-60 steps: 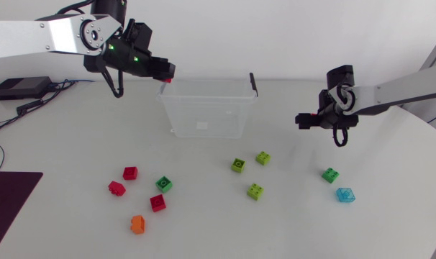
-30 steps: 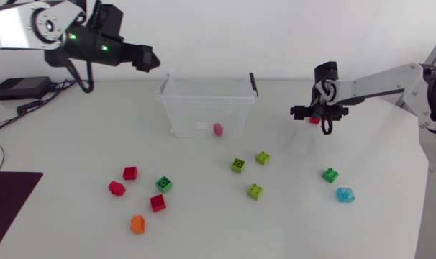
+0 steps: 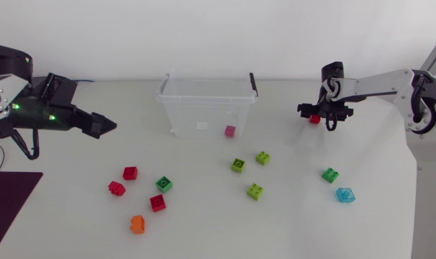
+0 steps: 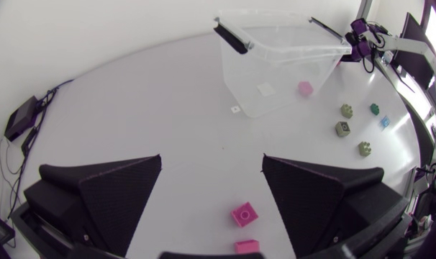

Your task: Pick up the duplo bricks and place them in the container

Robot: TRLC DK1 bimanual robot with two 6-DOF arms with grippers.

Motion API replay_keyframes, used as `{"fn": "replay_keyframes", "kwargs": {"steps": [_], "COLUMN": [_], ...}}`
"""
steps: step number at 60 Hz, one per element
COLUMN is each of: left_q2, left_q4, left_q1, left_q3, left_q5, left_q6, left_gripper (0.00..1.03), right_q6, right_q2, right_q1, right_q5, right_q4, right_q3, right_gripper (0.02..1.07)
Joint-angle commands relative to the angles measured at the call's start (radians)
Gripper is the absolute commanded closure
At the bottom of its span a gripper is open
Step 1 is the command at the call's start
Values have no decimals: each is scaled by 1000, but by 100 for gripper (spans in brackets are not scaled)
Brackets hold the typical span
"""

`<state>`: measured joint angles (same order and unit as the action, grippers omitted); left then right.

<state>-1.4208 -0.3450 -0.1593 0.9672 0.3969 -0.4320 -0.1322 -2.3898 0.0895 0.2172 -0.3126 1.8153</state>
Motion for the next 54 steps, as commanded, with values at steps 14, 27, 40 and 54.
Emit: {"fn": "replay_keyframes", "kwargs": {"steps": [14, 27, 40, 54], "left_q2": [40, 59, 83, 131], "left_q4": [14, 12, 12, -23], "left_q1": [-37, -51, -49, -59], "left_q3": [-107, -157, -193, -239], "left_q5": [16, 16, -4, -44], "left_q6": [-71, -88, -94, -137], "left_gripper": [6, 6, 6, 6], "right_q6": [-46, -52, -52, -17], "right_q2": [-89, -88, -55, 158], "right_q1": [23, 16, 10, -2], "right_q5": [-42, -65, -110, -110], "right_q4": [-52, -49, -39, 40], "right_q3": [98, 91, 58, -157], "right_gripper": [32, 64, 77, 81]}}
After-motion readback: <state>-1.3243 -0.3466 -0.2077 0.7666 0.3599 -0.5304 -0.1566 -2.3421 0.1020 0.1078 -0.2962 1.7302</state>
